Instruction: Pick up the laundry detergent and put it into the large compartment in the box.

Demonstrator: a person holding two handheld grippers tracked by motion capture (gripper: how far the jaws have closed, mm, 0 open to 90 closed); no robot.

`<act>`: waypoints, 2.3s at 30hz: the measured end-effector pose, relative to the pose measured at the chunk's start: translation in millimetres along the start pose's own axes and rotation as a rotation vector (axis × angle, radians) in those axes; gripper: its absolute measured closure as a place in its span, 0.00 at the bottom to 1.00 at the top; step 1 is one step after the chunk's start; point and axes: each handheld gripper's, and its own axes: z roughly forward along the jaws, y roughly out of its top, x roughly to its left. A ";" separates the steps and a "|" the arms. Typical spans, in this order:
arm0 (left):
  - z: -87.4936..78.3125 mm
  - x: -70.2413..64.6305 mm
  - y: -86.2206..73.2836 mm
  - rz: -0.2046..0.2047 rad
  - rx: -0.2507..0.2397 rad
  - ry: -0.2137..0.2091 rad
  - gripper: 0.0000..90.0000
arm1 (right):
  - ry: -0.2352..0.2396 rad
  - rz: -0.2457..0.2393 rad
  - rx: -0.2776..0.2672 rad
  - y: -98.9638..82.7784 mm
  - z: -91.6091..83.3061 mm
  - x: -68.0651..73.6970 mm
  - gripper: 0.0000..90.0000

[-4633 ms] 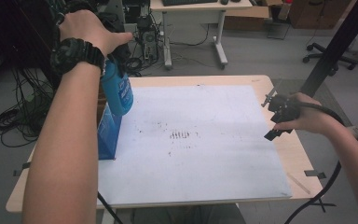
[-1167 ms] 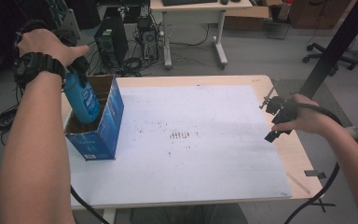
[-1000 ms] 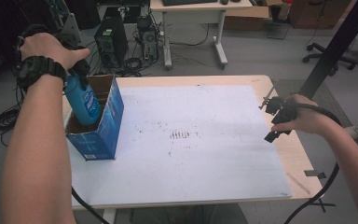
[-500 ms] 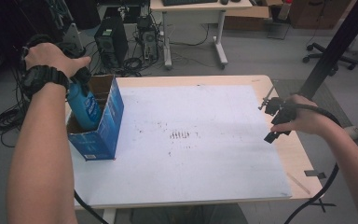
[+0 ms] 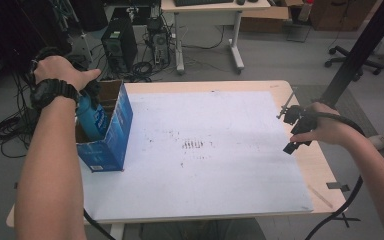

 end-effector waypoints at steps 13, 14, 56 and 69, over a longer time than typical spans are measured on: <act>14.8 -0.4 0.9 -0.001 0.017 -0.003 0.42 | -0.003 -0.004 0.001 -0.1 -0.5 0.2 0.15; 15.5 -0.6 1.0 -0.001 0.016 -0.003 0.42 | -0.003 -0.002 0.001 0.0 -0.3 0.5 0.15; 64.2 -2.1 6.8 0.002 0.065 -0.019 0.42 | 0.004 0.001 0.016 -0.8 5.0 0.7 0.15; 73.5 -1.6 6.7 0.006 0.070 -0.026 0.42 | 0.005 0.000 0.021 -0.1 5.8 0.8 0.15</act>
